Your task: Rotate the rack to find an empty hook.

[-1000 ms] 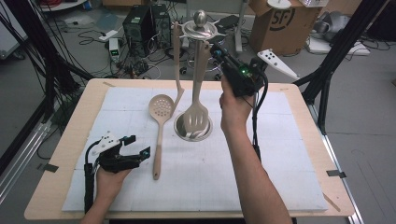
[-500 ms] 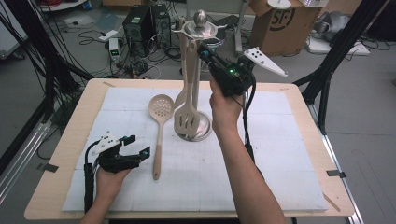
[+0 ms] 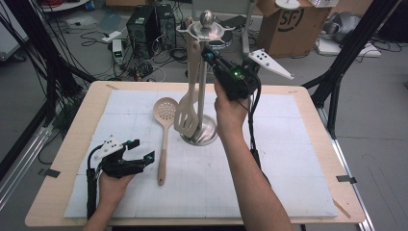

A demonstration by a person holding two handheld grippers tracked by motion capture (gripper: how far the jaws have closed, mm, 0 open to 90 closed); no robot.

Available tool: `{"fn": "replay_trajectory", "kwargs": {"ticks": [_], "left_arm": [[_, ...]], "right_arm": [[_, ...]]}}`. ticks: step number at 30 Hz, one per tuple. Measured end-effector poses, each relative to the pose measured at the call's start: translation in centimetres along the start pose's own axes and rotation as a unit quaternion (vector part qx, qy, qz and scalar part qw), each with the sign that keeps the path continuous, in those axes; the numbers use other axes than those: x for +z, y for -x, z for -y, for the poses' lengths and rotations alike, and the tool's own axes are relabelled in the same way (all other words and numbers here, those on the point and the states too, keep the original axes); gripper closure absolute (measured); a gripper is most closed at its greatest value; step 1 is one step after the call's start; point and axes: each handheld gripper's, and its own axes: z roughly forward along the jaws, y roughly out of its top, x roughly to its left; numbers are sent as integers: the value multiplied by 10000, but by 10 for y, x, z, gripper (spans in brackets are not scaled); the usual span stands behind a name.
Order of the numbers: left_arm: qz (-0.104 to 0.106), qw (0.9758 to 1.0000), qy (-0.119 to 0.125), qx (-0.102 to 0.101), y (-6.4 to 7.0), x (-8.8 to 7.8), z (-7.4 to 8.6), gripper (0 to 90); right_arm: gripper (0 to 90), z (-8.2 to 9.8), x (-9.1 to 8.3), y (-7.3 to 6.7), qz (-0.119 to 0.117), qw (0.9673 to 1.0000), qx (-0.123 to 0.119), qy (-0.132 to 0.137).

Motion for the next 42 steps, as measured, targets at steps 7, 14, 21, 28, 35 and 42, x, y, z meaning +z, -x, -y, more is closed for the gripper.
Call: {"fn": "replay_trajectory", "kwargs": {"ticks": [7, 14, 21, 28, 35, 42], "left_arm": [[-12, 10000, -4, 19, 0, 0, 0, 196], [-12, 10000, -33, 10, 0, 1, 0, 196], [-9, 10000, -38, -22, 0, 1, 1, 196], [-22, 10000, -44, -25, -1, 0, 1, 196], [-15, 10000, -44, -28, -1, 1, 1, 196], [-29, 10000, -45, -26, -1, 1, 1, 196]], "right_arm": [[900, -2, -14, 21, 272, 9994, 209, 43], [900, -12, -21, 32, 379, 9986, 254, 258], [900, -12, -21, 35, 323, 9990, 229, 226], [900, -16, -19, 33, 271, 9994, 109, 185], [900, -19, -18, 26, 265, 9995, -71, 127], [900, -12, -12, 10, 80, 9996, -260, 36]]}}
